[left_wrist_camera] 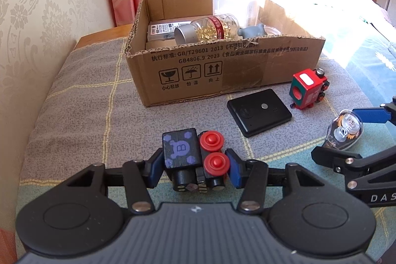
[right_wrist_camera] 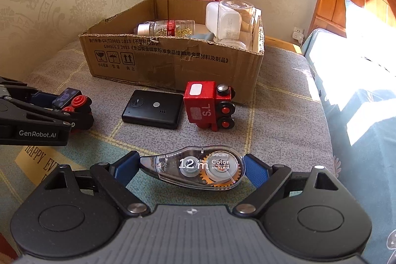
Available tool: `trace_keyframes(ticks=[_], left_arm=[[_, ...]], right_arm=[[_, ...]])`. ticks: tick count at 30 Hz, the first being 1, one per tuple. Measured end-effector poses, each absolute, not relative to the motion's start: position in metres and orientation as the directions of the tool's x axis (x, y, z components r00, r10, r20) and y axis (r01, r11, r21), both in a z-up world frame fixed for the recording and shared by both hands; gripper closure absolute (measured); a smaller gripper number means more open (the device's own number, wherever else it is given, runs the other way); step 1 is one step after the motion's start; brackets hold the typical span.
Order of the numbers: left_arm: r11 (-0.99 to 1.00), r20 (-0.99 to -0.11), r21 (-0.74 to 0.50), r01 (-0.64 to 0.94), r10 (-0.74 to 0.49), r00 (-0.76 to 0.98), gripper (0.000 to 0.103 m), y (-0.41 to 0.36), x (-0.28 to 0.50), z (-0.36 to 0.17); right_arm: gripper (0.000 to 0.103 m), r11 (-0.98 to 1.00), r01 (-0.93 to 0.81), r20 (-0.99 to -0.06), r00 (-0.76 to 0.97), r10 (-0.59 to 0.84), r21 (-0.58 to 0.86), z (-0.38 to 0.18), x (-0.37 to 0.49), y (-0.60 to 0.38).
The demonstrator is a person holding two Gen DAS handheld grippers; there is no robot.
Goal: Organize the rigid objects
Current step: 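Carry the tape dispenser into the box and open the right tool while the left lifts the cube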
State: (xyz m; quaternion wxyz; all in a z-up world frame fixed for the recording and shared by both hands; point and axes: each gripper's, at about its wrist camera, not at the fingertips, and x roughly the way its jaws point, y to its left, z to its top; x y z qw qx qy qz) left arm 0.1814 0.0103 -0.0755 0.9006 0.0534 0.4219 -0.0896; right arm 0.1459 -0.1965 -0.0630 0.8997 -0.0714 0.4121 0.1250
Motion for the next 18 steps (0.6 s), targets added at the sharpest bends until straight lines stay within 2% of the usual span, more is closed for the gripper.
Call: trace_keyframes(ticks=[9,18], left_arm=[[0.977,-0.773,0.023,0.212,-0.117,0.623,0.052,0.019,0.178,-0.059],[0.982,-0.745,0.051,0.18,-0.082,0.662,0.052,0.034,0.182,-0.042]], right_arm=[[0.01,0.936,-0.351,-0.694,0.68,0.237,-0.025,-0.019,0.157,-0.194],[0.01,0.906,-0.42,-0.623,0.721,0.303,-0.047,0.012,0.206,-0.164]])
